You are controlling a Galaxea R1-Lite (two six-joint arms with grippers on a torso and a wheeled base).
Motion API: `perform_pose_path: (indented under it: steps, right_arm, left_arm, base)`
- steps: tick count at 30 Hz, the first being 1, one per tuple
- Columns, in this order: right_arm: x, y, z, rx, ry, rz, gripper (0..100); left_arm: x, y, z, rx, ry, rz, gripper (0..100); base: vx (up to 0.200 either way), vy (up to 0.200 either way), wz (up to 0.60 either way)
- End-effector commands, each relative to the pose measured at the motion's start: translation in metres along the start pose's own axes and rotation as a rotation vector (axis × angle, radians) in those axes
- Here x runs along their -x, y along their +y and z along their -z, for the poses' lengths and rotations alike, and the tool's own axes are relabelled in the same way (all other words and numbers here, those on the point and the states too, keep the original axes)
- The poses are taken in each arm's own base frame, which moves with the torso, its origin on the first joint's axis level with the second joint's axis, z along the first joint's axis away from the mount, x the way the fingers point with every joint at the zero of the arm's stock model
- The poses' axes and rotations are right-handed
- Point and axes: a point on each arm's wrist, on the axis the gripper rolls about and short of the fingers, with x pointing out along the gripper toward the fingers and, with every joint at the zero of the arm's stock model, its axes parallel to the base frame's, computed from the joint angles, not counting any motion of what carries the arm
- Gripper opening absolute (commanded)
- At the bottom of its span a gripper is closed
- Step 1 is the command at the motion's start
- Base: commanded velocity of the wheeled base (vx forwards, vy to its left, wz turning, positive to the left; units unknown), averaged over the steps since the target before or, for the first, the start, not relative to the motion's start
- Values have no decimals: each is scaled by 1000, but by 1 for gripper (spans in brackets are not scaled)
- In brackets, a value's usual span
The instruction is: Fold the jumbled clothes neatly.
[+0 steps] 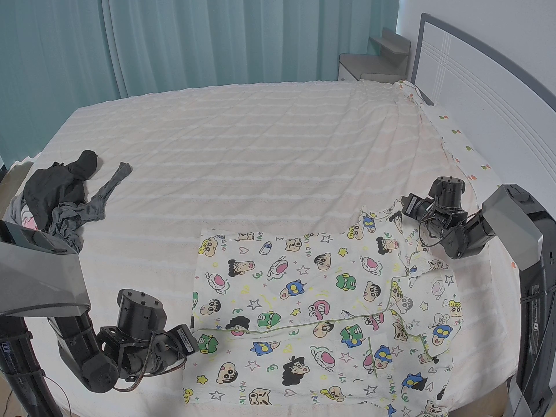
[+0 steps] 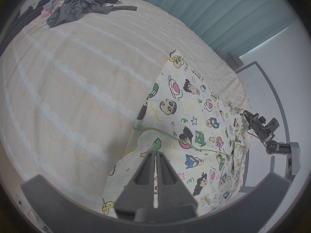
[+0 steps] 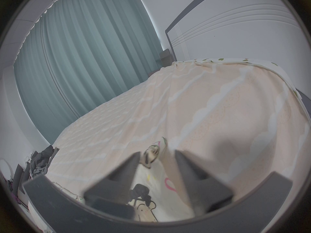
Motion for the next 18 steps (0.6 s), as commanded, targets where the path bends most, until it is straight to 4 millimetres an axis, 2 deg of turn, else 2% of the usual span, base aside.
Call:
perform_pose_path:
  steps: [1, 4, 8, 10, 11, 12, 13, 14, 16, 18]
  right_arm:
    - [2, 0, -1, -3, 0, 0, 100]
    - [12, 4, -11, -17, -10, -4, 100]
    - [45, 7, -32, -85, -5, -8, 100]
    - [67, 7, -42, -102, 3, -1, 100]
    - [69, 6, -43, -104, 1, 0, 100]
    - [89, 0, -48, -109, 13, 22, 100]
    - [89, 0, -48, -109, 13, 22, 100]
    - [114, -10, -46, -116, 41, 50, 100]
    - [139, -26, -40, -132, 88, 82, 100]
    - [161, -41, -34, -152, 133, 100, 100]
  left_arm:
    - [-1, 0, 0, -1, -1, 0, 0]
    - [-1, -1, 0, 1, -2, 2, 0]
    - [-1, -1, -1, 1, -7, 7, 0]
    - [0, -2, -2, 2, -17, 20, 0]
    - [0, -2, -2, 2, -18, 22, 0]
    - [0, -3, -2, 1, -30, 38, 0]
    - [0, -3, -2, 1, -30, 38, 0]
    - [0, -5, -2, -1, -33, 49, 0]
    - [0, -5, -2, -2, -34, 51, 0]
    - [0, -5, -2, -1, -34, 51, 0]
  base:
    - [0, 0, 0]
    - [0, 0, 0]
    - [0, 0, 0]
    - [0, 0, 0]
    - [0, 0, 0]
    - [0, 0, 0]
    - [0, 0, 0]
    - [0, 0, 0]
    - [0, 0, 0]
    - [-200, 0, 0]
